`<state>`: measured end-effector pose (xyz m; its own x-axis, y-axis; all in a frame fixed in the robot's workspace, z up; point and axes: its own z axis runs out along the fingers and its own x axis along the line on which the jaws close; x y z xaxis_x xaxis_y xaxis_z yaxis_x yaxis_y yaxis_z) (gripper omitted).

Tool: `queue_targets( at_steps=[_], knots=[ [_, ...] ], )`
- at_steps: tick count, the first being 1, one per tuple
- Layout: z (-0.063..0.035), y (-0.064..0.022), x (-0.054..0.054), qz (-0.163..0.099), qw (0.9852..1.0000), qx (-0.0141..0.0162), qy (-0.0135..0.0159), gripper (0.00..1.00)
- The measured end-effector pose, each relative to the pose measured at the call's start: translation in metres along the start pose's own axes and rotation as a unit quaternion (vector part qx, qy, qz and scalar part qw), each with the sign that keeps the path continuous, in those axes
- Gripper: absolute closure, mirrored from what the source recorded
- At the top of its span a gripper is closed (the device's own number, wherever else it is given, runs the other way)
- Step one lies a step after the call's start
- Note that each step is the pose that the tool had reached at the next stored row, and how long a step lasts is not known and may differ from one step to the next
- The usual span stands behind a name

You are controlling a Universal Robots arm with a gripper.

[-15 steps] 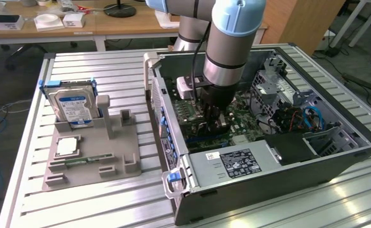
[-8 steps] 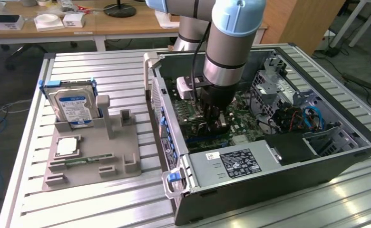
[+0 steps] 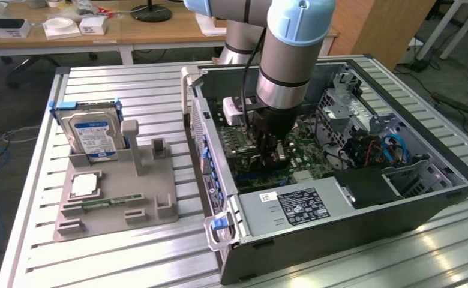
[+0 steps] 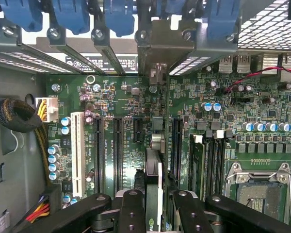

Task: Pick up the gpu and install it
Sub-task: 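Insert the gpu into the slot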

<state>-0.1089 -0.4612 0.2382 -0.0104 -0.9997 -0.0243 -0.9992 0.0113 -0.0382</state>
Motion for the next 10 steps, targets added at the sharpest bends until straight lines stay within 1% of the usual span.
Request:
queue_targets(
  at_steps=[10],
  knots=[
    [0.0001, 0.0005, -0.0001, 0.000, 1.0000, 0.0001, -0.0001, 0.73]
  ],
)
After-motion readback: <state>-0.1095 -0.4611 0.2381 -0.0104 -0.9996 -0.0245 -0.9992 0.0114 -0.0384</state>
